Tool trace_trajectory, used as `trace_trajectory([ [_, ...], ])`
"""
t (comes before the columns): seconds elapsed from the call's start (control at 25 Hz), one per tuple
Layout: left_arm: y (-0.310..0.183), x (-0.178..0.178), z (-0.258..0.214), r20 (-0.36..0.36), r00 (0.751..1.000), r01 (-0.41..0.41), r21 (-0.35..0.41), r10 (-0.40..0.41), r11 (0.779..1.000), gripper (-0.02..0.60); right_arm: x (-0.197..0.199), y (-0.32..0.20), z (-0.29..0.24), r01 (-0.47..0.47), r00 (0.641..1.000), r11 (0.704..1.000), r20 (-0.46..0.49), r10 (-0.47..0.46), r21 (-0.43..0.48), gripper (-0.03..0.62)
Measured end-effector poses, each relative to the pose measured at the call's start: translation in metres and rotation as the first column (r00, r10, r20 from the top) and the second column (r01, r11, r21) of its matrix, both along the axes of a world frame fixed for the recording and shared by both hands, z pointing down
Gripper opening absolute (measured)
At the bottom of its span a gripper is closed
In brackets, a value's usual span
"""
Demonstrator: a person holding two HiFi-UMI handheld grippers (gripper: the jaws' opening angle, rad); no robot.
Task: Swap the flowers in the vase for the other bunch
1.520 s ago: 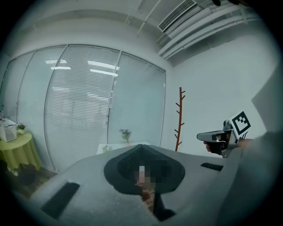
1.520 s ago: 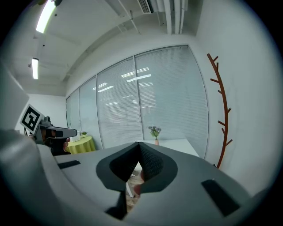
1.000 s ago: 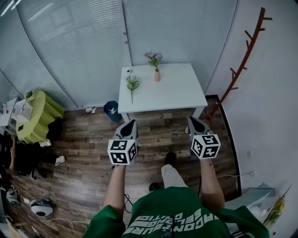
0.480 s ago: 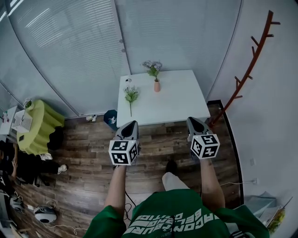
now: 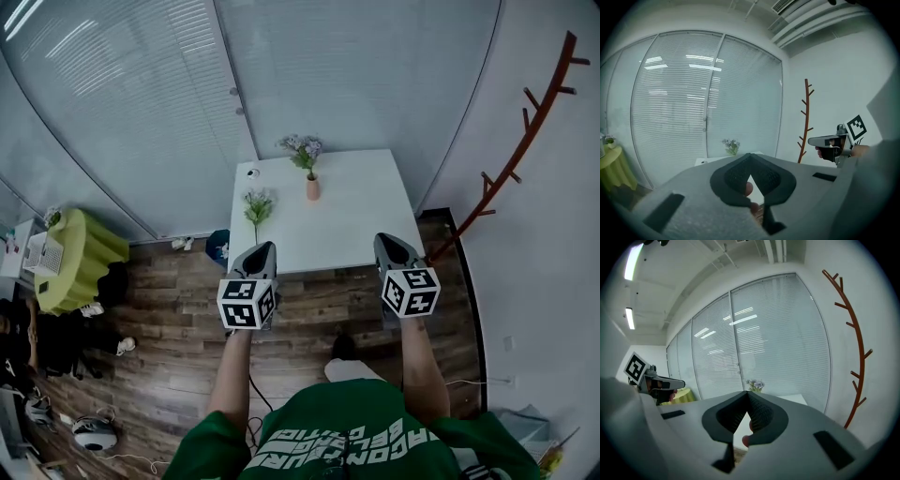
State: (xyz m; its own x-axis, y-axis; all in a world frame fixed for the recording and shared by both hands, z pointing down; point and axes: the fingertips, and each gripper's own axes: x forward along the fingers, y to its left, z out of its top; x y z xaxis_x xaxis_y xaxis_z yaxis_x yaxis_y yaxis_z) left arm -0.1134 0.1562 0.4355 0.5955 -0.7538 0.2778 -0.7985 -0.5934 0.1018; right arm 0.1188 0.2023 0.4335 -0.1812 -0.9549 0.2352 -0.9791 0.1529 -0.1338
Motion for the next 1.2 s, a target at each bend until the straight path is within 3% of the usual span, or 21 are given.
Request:
trace_trajectory([
  [0.56,-0.073,0.058,0.002,0.034,0.999,0.038,-0.002,-0.038,0.999,-0.001,0.055,-0.085,0.012,0.051,0.998,0.999,0.027,-0.051,-0.014,0.011],
  [1.2,-0.101,0.07,0.005,0.027,0.996,0.087,0.001,-0.087,0.996,-0.001,0.062,-0.125,0.019,0.118,0.993,0.993,0.022,-0.117,-0.022,0.011],
])
